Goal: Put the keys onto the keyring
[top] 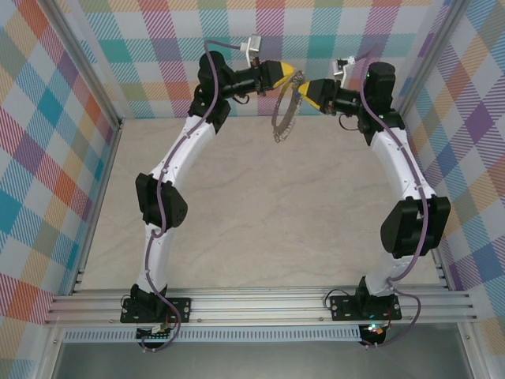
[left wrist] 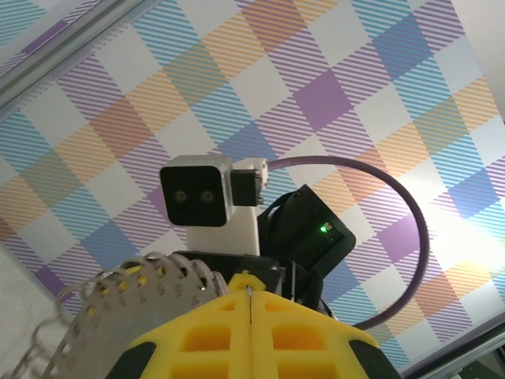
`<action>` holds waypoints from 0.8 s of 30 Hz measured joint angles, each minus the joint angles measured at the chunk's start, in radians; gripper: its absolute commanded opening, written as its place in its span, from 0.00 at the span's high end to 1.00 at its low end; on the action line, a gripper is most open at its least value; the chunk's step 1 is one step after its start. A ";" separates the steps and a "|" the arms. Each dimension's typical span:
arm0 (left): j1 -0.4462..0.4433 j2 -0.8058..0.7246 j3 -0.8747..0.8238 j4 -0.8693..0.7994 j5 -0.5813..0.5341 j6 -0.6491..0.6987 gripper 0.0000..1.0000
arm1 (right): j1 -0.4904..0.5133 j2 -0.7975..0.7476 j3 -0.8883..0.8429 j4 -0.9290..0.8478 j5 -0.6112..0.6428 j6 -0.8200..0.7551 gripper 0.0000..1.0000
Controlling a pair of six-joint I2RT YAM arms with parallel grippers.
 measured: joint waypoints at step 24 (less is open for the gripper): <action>0.000 0.000 0.002 0.029 -0.016 -0.014 1.00 | 0.059 0.024 0.141 -0.004 -0.019 -0.036 0.90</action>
